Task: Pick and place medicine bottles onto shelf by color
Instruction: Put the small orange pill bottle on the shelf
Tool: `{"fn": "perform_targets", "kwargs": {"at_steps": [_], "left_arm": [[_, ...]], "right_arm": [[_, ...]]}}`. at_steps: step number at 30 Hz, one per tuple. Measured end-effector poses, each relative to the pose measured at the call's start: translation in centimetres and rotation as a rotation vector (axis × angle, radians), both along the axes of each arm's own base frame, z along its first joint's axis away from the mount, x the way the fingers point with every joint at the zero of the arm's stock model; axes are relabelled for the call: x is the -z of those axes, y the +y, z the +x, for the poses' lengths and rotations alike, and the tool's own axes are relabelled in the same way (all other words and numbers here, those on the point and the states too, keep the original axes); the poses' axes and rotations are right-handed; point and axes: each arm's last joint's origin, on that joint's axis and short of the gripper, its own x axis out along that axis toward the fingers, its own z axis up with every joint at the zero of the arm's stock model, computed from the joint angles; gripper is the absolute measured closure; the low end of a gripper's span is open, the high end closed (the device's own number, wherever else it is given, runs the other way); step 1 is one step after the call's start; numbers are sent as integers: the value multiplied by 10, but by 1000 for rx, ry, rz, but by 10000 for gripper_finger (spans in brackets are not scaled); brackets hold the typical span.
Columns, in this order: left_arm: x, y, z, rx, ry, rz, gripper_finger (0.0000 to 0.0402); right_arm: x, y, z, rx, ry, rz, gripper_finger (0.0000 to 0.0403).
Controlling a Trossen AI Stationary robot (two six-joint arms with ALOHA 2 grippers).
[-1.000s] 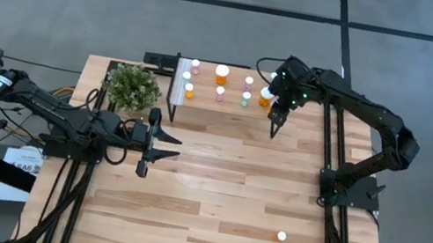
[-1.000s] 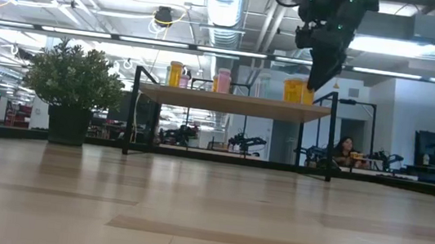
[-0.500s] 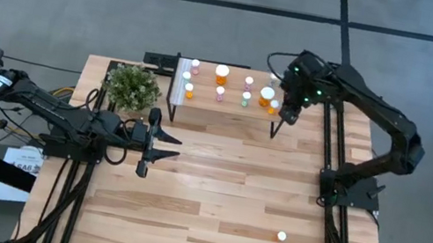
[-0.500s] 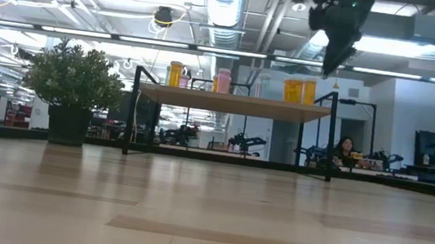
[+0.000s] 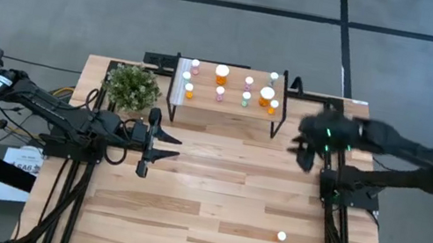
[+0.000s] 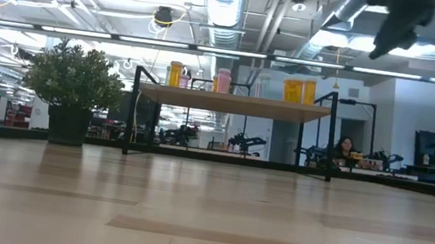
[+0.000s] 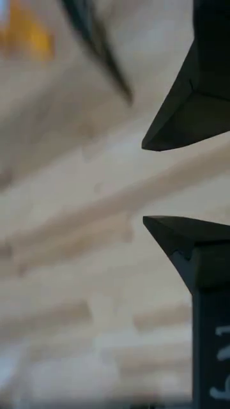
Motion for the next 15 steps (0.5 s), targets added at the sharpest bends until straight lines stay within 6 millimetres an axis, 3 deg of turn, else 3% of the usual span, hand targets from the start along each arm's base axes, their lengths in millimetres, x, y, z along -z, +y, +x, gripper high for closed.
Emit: {"fn": "perform_targets", "kwargs": {"at_steps": [7,15], "left_arm": [[0,0,0,0,0,-25,278],[1,0,1,-2,9,-46,278]], "right_arm": [[38,52,-9,-157,-252,100,206],[60,92,-5,-235,-237,97,209]]}}
